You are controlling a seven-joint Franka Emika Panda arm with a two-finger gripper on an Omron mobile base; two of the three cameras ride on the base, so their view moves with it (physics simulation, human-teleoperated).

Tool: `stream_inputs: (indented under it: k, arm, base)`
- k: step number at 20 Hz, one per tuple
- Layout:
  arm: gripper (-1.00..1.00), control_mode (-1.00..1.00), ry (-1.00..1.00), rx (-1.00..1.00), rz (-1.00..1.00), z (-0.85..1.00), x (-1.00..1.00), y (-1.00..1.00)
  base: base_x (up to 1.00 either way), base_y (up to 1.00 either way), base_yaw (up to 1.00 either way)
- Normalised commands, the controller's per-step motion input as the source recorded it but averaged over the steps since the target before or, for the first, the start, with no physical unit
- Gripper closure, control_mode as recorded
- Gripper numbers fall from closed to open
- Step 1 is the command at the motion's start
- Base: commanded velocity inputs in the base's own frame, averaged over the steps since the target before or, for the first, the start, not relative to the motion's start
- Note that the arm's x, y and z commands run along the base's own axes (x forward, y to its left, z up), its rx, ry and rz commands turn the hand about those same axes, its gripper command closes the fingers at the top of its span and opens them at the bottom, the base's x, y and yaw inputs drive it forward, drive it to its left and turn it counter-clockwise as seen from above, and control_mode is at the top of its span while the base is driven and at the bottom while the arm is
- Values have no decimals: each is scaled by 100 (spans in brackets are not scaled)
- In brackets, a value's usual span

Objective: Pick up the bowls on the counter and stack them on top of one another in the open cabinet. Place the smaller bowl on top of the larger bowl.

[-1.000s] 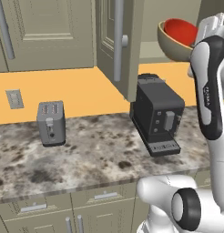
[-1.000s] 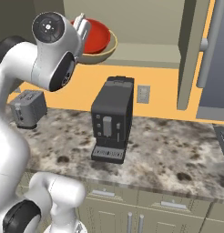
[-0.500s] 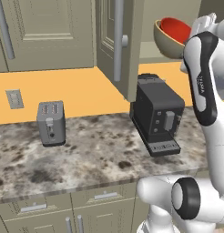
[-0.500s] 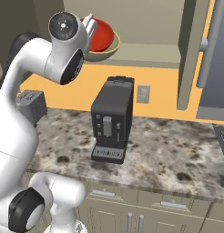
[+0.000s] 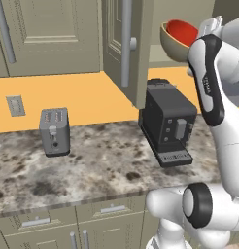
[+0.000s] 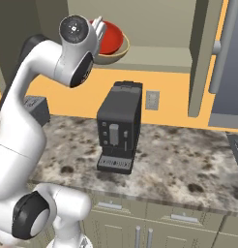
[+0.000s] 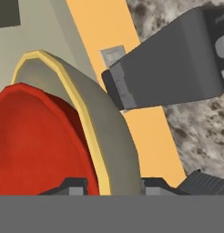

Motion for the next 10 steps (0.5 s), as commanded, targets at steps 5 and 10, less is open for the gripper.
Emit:
stream_inputs:
  k: [5,10]
  arm:
    - [100,-100,3,-6,0,0,21,0]
    - [100,-100,4,-6,-1,0,20,-1]
  base:
    - [0,0,0]
    - [0,0,0]
